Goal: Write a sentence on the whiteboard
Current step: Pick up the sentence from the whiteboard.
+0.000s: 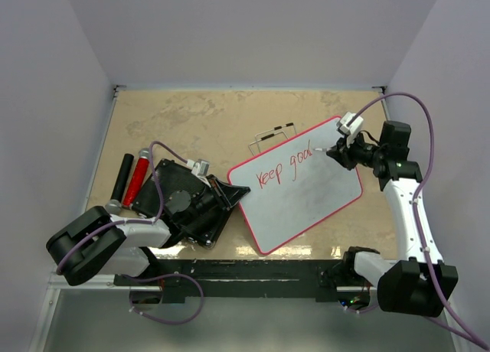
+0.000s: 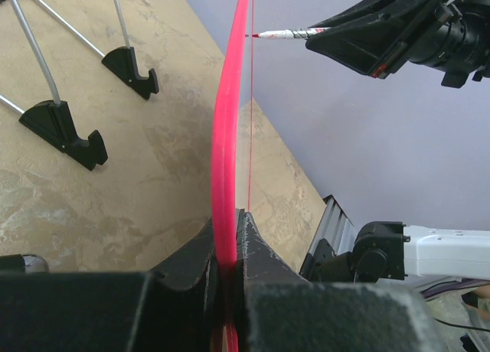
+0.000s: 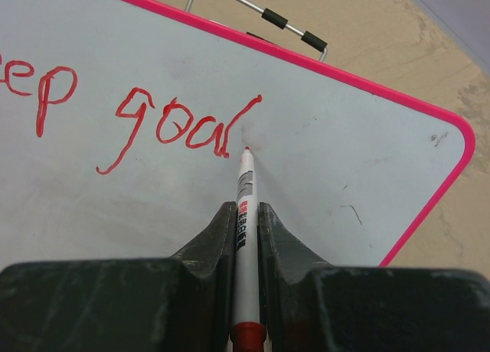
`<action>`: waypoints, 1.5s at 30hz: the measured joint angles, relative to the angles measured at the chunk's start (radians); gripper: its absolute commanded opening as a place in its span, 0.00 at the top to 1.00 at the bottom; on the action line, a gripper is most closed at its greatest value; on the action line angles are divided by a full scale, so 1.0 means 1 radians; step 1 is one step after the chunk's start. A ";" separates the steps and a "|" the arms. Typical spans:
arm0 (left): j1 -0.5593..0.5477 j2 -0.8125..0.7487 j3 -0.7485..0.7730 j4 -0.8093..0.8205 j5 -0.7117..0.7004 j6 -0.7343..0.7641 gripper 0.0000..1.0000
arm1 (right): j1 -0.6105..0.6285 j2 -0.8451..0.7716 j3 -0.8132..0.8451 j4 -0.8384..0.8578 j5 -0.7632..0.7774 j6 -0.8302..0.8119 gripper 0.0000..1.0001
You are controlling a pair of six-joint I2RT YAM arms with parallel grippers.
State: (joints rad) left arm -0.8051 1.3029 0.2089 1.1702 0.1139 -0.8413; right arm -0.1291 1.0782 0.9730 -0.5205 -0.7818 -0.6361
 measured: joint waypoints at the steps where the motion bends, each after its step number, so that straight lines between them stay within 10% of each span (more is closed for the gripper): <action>1: 0.000 0.000 0.000 0.000 0.000 0.000 1.00 | 0.000 0.003 0.000 0.000 0.001 0.000 1.00; 45: 0.006 0.006 0.000 -0.003 0.003 -0.013 1.00 | -0.002 0.037 -0.007 -0.002 -0.034 -0.021 1.00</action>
State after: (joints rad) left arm -0.7986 1.3090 0.2089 1.1667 0.1165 -0.8543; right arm -0.1310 1.1149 0.9661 -0.5224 -0.8158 -0.6567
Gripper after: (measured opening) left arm 0.088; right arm 0.139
